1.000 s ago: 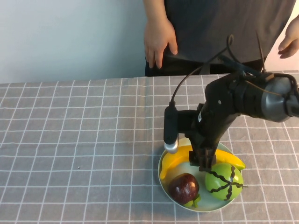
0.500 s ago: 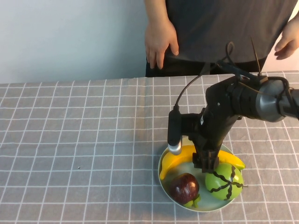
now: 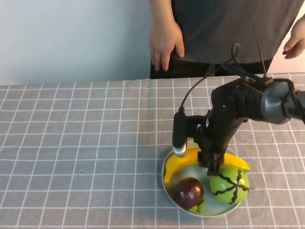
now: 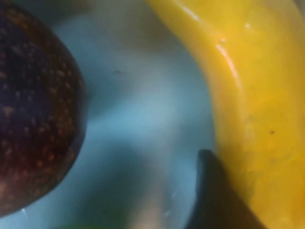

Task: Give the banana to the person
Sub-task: Pick up the banana, then hand the grabbed banana to the person

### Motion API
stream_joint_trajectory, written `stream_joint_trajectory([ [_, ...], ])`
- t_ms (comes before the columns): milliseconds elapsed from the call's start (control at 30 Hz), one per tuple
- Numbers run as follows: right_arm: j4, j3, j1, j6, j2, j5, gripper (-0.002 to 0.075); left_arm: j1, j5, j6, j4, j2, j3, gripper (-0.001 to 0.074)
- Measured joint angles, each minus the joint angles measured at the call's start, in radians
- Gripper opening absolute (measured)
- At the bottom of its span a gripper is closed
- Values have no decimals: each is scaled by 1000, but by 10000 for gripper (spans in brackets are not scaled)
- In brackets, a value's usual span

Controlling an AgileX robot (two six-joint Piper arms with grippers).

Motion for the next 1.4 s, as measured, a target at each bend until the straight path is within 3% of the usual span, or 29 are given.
stream_joint_trajectory([
  [200, 2, 0, 0, 9, -8, 12, -5, 0, 0, 0, 0, 0, 0, -4],
  [600, -13, 0, 9, 221, -279, 73, -7, 0, 0, 0, 0, 0, 0, -4],
  [1167, -239, 2, 70, 504, -574, 384, -7, 0, 0, 0, 0, 0, 0, -4],
  [1400, -290, -31, 105, 558, -681, 402, -7, 0, 0, 0, 0, 0, 0, -4],
])
